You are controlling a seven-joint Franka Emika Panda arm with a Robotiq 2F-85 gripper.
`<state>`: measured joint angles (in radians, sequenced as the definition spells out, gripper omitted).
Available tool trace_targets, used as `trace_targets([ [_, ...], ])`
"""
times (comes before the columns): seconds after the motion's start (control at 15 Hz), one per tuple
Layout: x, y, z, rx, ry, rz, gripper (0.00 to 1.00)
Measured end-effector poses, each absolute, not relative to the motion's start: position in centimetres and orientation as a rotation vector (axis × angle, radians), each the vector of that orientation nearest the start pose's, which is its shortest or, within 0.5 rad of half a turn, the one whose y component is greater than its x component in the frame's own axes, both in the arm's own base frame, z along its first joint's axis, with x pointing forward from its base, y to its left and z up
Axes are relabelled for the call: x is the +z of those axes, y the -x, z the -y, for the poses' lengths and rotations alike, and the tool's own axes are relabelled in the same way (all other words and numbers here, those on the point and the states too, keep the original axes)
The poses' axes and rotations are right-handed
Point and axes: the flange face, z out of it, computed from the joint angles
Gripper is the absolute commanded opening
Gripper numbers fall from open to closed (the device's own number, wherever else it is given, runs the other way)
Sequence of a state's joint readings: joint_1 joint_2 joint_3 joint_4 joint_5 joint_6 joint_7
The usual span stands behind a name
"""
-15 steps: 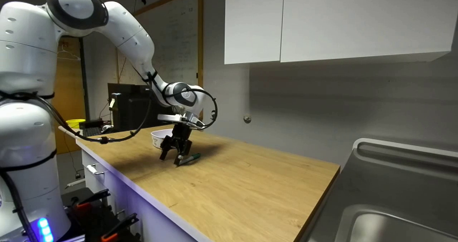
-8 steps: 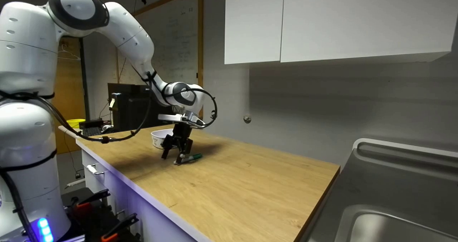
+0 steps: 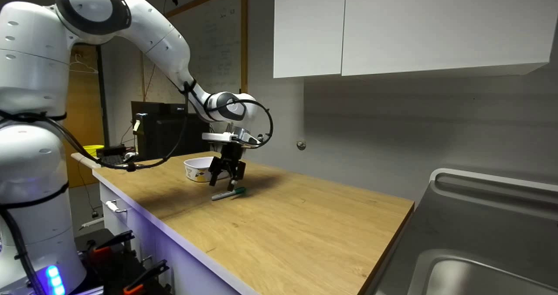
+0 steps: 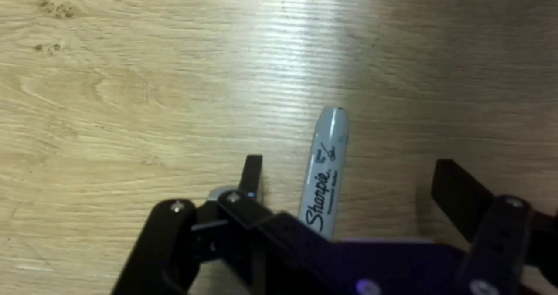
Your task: Put the marker in the white bowl
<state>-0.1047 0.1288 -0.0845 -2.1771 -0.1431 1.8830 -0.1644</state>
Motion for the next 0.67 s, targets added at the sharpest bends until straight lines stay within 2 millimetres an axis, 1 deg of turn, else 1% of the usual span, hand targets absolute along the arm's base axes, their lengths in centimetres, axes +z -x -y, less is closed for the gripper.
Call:
trace_targets([
  [0.13,31.1,-49.2,10.8,0.676,3.113,0.074,1.0],
  [0.27,31.0,-49.4,10.9,0.671,3.103,0.076,1.0],
  [0.4,30.4,-49.5,10.9,0.684,3.093,0.076,1.0],
  [0.6,28.8,-49.7,10.9,0.724,3.077,0.073,1.0],
  [0.67,28.2,-49.9,11.0,0.737,3.073,0.072,0.75],
])
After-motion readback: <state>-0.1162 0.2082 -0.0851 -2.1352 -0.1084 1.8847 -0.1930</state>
